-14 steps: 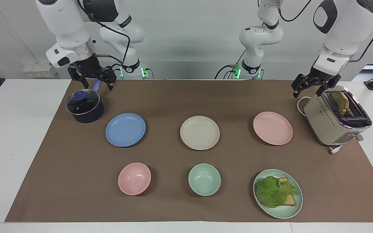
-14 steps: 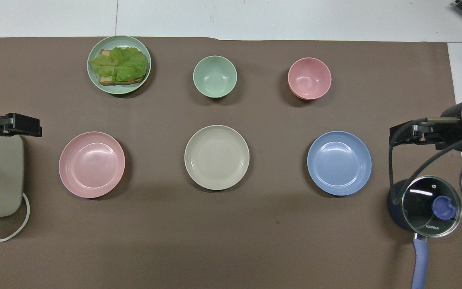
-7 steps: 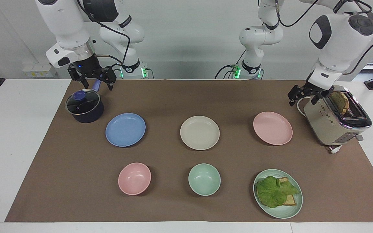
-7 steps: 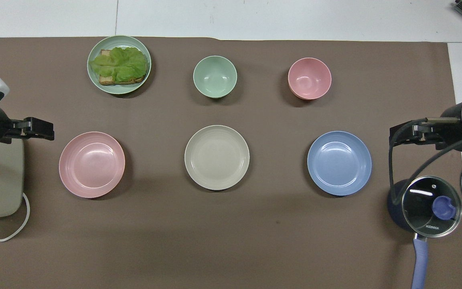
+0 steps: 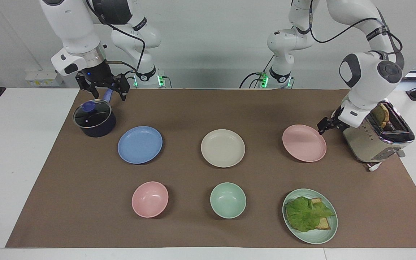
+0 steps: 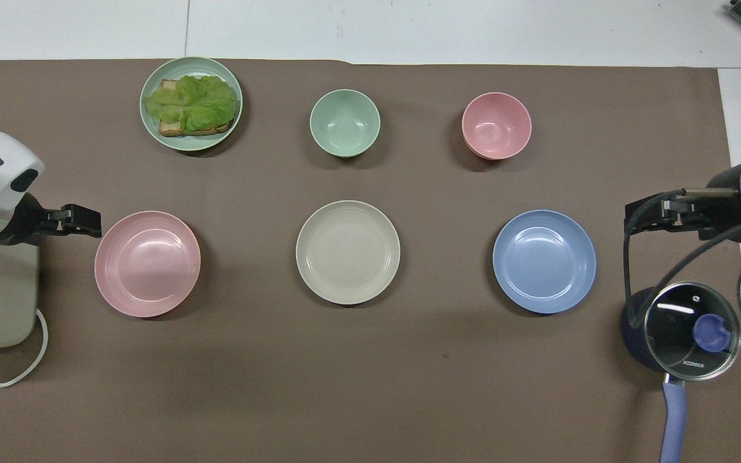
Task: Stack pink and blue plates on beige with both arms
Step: 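Grasp the pink plate's rim with the left gripper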
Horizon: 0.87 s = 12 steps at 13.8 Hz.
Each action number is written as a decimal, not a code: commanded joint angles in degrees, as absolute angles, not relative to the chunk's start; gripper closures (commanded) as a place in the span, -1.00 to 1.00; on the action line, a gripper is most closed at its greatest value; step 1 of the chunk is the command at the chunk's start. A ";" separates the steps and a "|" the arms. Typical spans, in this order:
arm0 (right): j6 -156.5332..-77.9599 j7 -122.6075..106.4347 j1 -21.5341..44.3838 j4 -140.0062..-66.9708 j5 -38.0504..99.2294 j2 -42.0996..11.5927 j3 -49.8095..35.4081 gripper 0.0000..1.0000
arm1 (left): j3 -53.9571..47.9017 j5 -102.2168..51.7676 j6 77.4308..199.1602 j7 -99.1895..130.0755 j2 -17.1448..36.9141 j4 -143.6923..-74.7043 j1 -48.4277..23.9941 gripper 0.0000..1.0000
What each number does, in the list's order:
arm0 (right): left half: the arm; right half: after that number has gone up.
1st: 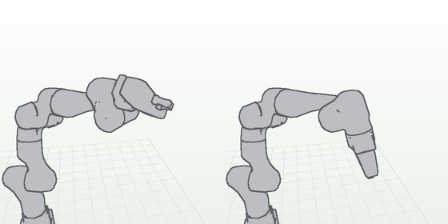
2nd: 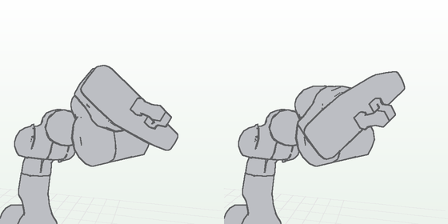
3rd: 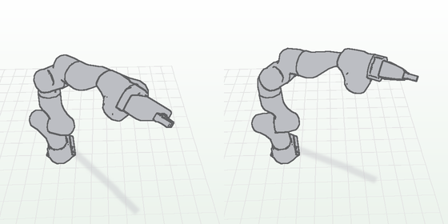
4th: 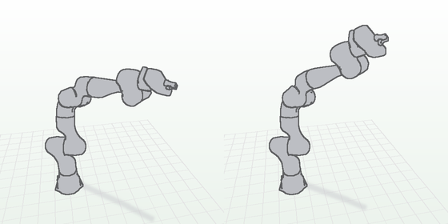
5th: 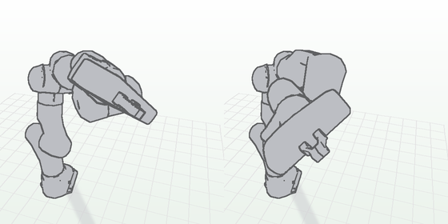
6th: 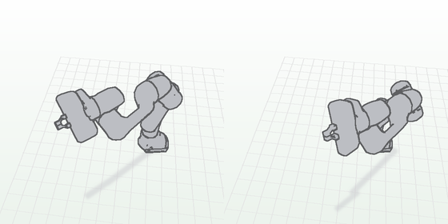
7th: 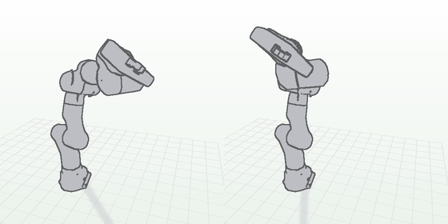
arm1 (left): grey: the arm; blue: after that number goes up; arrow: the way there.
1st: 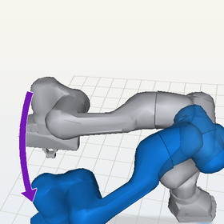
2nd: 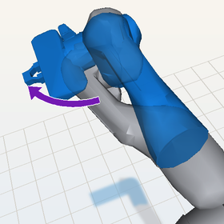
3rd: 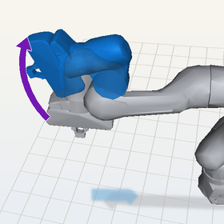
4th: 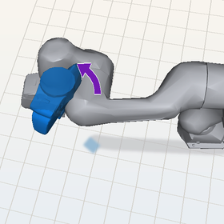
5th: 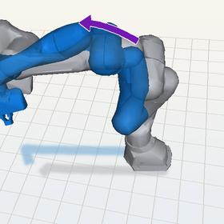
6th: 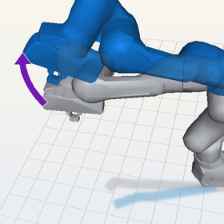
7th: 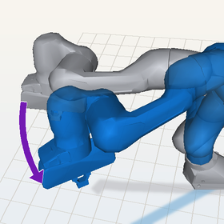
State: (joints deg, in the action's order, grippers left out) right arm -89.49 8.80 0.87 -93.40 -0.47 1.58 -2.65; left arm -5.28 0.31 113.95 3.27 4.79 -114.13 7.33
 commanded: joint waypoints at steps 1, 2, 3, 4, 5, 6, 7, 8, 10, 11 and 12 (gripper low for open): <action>-89.65 9.67 0.44 -92.72 -0.88 1.05 -2.99 -1.00 | -5.54 -0.62 118.82 1.94 6.94 -117.76 9.40 -1.00; -89.56 9.49 0.44 -92.72 -0.88 1.05 -2.99 -1.00 | -5.62 -0.62 119.18 1.67 7.81 -118.90 10.71 -1.00; -89.65 9.23 0.44 -92.72 -0.88 1.05 -2.99 -1.00 | -5.62 -0.62 120.05 1.76 8.26 -120.13 11.33 -1.00; -89.65 9.14 0.44 -92.72 -0.88 1.05 -2.99 -1.00 | -5.63 -0.62 120.41 2.02 8.09 -121.02 11.42 -1.00; -89.65 9.05 0.35 -92.72 -0.88 1.05 -2.99 -1.00 | -5.63 -0.62 120.32 2.54 8.09 -122.33 11.60 -1.00; -89.65 9.14 0.35 -92.72 -0.88 1.05 -2.99 -1.00 | -5.63 -0.62 121.11 2.90 7.56 -124.87 11.95 -1.00; -89.65 9.14 0.35 -92.72 -0.88 1.05 -2.99 -1.00 | -5.63 -0.62 120.24 3.42 7.30 -125.24 11.69 -1.00; -89.65 9.14 0.35 -92.72 -0.88 1.05 -2.99 -1.00 | -5.71 -0.62 120.32 3.78 7.21 -125.33 11.52 -1.00; -89.65 9.05 0.35 -92.72 -0.88 1.05 -2.99 -1.00 | -5.71 -0.62 120.15 3.26 7.21 -125.33 11.43 -0.44; -89.65 9.05 0.35 -92.72 -0.88 1.05 -2.99 -1.00 | -5.71 -0.62 119.89 2.99 7.29 -125.25 11.34 0.18; -89.65 9.05 0.35 -92.72 -0.88 1.05 -2.99 -1.00 | -5.71 -0.62 119.53 2.99 7.29 -125.24 11.34 0.56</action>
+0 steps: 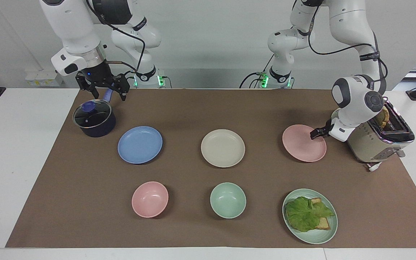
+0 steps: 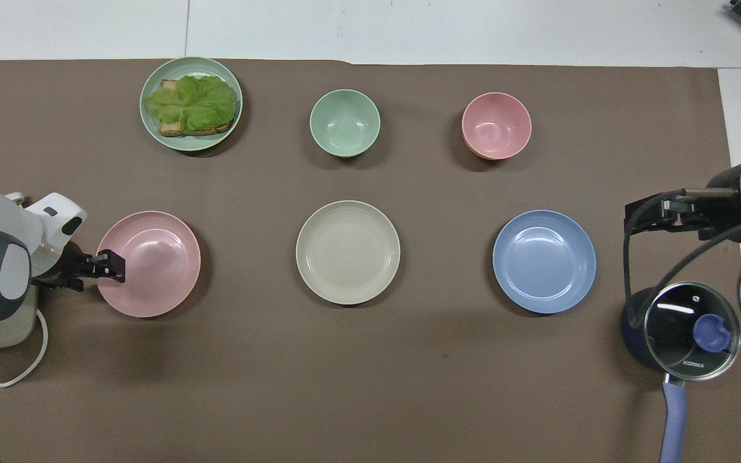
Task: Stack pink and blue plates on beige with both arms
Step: 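Grasp the pink plate's rim with the left gripper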
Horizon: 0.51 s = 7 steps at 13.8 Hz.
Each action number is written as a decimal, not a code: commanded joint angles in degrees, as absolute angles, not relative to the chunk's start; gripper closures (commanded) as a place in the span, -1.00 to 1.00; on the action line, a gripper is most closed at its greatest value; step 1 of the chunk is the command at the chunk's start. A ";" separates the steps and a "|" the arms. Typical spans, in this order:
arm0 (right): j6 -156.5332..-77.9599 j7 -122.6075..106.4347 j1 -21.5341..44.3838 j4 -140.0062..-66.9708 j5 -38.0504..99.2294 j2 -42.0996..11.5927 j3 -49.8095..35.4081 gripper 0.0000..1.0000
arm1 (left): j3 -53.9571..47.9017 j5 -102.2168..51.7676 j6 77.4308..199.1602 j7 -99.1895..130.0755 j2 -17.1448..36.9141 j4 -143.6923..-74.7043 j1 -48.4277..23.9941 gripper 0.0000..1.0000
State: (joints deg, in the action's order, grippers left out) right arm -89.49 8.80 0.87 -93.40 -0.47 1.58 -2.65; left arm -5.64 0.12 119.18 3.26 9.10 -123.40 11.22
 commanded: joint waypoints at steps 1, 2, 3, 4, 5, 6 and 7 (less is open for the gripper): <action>-89.65 8.97 0.35 -92.72 -0.88 1.05 -2.99 -1.00 | -5.71 -0.62 119.53 2.99 7.29 -125.24 11.34 0.74; -89.65 8.96 0.35 -92.72 -0.88 1.05 -2.99 -1.00 | -5.71 -0.62 119.27 2.99 7.29 -125.24 11.34 0.85; -89.65 8.96 0.35 -92.72 -0.88 1.05 -2.99 -1.00 | -5.71 -0.62 119.09 2.99 7.29 -125.24 11.51 0.88; -89.65 8.96 0.35 -92.72 -0.88 1.05 -2.99 -1.00 | -5.71 -0.62 119.09 2.99 7.29 -125.24 11.60 0.93; -89.65 8.96 0.35 -92.72 -0.88 1.05 -2.99 -1.00 | -5.71 -0.62 118.92 2.99 7.29 -125.16 11.69 1.00; -89.65 8.96 0.35 -92.72 -0.88 1.05 -2.99 -1.00 | -5.71 -0.62 118.13 2.90 7.29 -124.72 11.69 1.00; -89.65 8.96 0.35 -92.72 -0.88 1.05 -2.99 -1.00 | -5.71 -0.62 116.82 2.90 7.47 -123.85 11.86 1.00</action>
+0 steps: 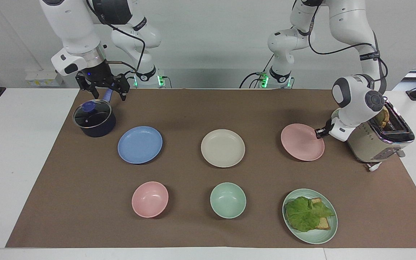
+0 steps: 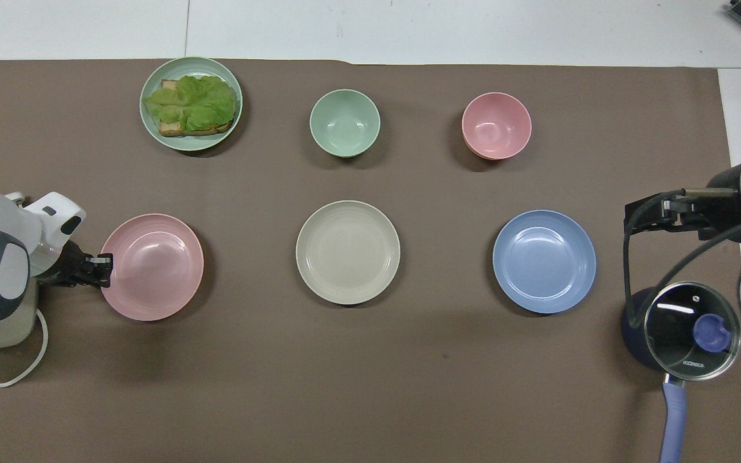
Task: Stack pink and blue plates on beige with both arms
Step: 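Grasp the pink plate's rim with the left gripper, then carry the pink plate onto the beige plate with the left gripper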
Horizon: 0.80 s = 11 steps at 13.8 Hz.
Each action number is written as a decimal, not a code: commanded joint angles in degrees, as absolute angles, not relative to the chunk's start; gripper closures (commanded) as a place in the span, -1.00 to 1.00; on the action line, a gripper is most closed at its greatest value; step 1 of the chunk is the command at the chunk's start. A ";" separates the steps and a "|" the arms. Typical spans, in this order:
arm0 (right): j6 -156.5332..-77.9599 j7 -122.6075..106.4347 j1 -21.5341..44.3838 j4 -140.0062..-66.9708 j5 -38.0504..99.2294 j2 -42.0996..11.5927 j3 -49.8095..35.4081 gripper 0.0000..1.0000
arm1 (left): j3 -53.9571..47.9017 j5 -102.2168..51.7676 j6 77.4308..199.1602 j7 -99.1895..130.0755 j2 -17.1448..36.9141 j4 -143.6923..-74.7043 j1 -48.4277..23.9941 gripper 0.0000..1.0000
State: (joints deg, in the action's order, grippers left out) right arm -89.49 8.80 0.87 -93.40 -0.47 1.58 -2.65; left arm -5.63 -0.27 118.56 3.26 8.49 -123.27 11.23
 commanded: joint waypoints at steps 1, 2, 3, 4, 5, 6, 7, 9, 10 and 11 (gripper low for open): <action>-89.65 8.96 0.35 -92.72 -0.88 1.05 -2.99 -1.00 | -5.71 -0.62 114.81 2.55 7.64 -122.36 11.87 1.00; -89.65 8.96 0.35 -92.72 -0.88 1.05 -2.99 -1.00 | -5.80 -0.62 112.00 2.03 7.65 -120.52 11.87 1.00; -89.65 8.96 0.35 -92.72 -0.88 1.05 -2.99 -1.00 | -5.89 -1.05 108.75 1.93 7.65 -118.41 11.69 1.00; -89.65 8.96 0.35 -92.72 -0.88 1.05 -2.99 -1.00 | -5.80 -2.19 106.11 1.93 7.73 -116.30 11.43 1.00; -89.65 8.96 0.35 -92.72 -0.88 1.05 -2.99 -1.00 | -5.89 -3.24 104.26 1.93 7.73 -114.80 11.34 1.00; -89.65 8.96 0.35 -92.72 -0.88 1.05 -2.90 -1.00 | -5.98 -4.38 103.11 1.93 7.47 -113.74 11.34 1.00; -89.65 8.96 0.18 -92.72 -0.88 1.05 -2.99 -1.00 | -5.98 -5.79 101.36 2.02 7.56 -112.16 11.08 1.00; -89.65 8.96 0.09 -92.72 -0.88 1.05 -2.99 -1.00 | -6.24 -7.81 98.80 2.11 7.47 -110.31 10.99 1.00; -89.65 8.88 0.00 -92.72 -0.88 1.05 -2.99 -1.00 | -6.50 -9.13 98.70 2.46 7.30 -110.30 10.55 1.00; -89.65 8.88 0.00 -92.72 -0.88 1.05 -2.99 -1.00 | -6.94 -10.62 98.79 2.90 7.29 -110.30 8.81 1.00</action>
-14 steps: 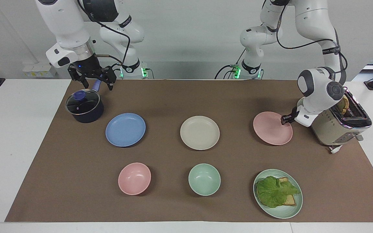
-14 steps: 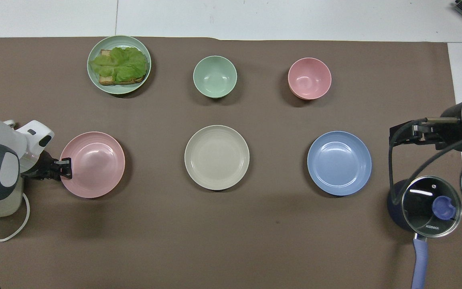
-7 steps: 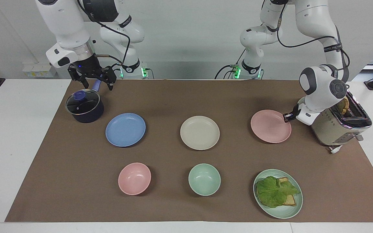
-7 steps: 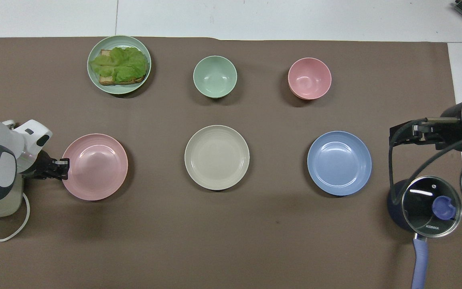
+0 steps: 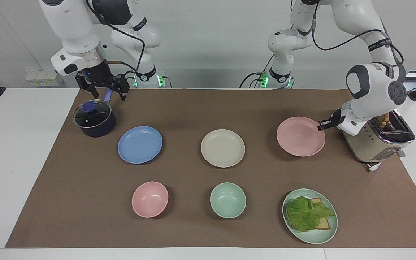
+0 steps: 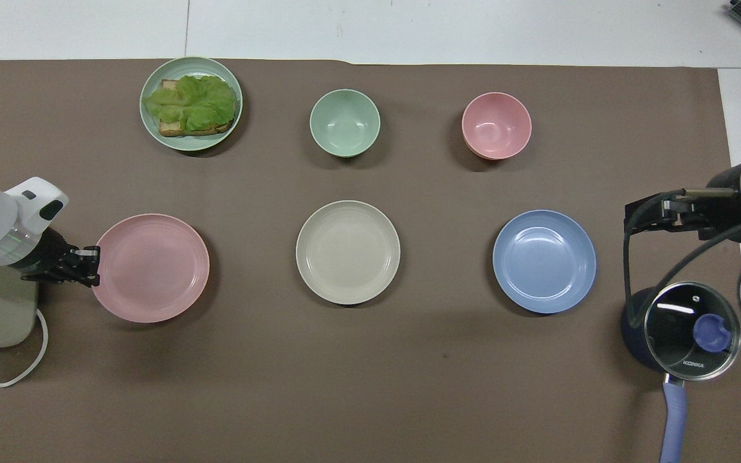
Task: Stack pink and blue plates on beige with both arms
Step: 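Carry the pink plate onto the beige plate with the left gripper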
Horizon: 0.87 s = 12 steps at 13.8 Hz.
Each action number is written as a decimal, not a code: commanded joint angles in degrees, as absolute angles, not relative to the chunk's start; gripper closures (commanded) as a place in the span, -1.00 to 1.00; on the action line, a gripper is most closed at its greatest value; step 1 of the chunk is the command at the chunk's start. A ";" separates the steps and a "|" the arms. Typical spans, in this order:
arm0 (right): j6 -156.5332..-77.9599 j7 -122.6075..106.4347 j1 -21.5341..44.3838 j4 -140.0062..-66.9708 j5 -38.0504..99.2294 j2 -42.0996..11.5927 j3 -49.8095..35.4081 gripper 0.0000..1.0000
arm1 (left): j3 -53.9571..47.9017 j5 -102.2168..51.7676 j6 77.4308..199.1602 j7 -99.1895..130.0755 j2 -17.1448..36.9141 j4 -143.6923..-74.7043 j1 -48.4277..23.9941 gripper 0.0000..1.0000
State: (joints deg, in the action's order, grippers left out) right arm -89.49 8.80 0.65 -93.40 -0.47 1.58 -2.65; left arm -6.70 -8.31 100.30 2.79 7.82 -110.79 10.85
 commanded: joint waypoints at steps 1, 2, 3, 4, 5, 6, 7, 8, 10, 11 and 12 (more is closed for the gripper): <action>-89.65 8.96 0.00 -92.72 -0.88 1.05 -2.99 -1.00 | -7.03 -11.24 98.96 4.38 7.21 -110.30 6.96 1.00; -89.65 8.88 0.00 -92.72 -0.88 1.05 -2.99 -1.00 | -7.12 -11.34 99.23 7.53 7.21 -110.30 4.42 1.00; -89.65 8.88 0.00 -92.72 -0.88 1.05 -2.99 -1.00 | -7.12 -11.34 99.40 9.91 7.21 -110.30 1.70 1.00; -89.65 8.88 -0.09 -92.72 -0.88 1.05 -2.99 -1.00 | -7.12 -12.12 99.93 11.85 7.21 -110.30 -0.68 1.00; -89.65 8.88 -0.44 -92.72 -0.88 1.05 -2.99 -1.00 | -7.03 -13.43 100.98 14.30 7.12 -110.48 -2.97 1.00; -89.65 8.88 -0.61 -92.72 -0.88 1.05 -2.99 -1.00 | -7.12 -13.80 102.64 16.94 7.12 -110.65 -5.34 1.00; -89.65 8.88 -0.62 -92.72 -0.88 1.05 -2.99 -1.00 | -7.12 -13.80 104.66 19.57 7.12 -110.92 -7.71 1.00; -89.65 8.79 -0.62 -92.72 -0.88 1.05 -2.99 -1.00 | -7.12 -14.06 107.11 22.30 6.77 -111.44 -9.91 1.00; -89.65 8.70 -0.62 -92.81 -0.88 1.05 -2.99 -1.00 | -7.12 -14.94 109.33 25.48 6.68 -111.62 -13.17 1.00; -89.65 8.70 -0.62 -92.81 -0.88 1.05 -2.99 -1.00 | -7.12 -15.03 109.77 25.75 6.77 -111.62 -14.23 1.00; -89.65 8.70 -0.62 -92.81 -0.88 1.05 -2.99 -1.00 | -7.12 -15.03 110.38 25.84 7.03 -111.80 -15.89 1.00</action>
State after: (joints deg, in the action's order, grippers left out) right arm -89.49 8.80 -0.10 -93.40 -0.47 1.58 -2.64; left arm -8.19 -13.78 108.66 25.16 7.79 -110.63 -13.33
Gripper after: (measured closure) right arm 0.000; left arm 0.952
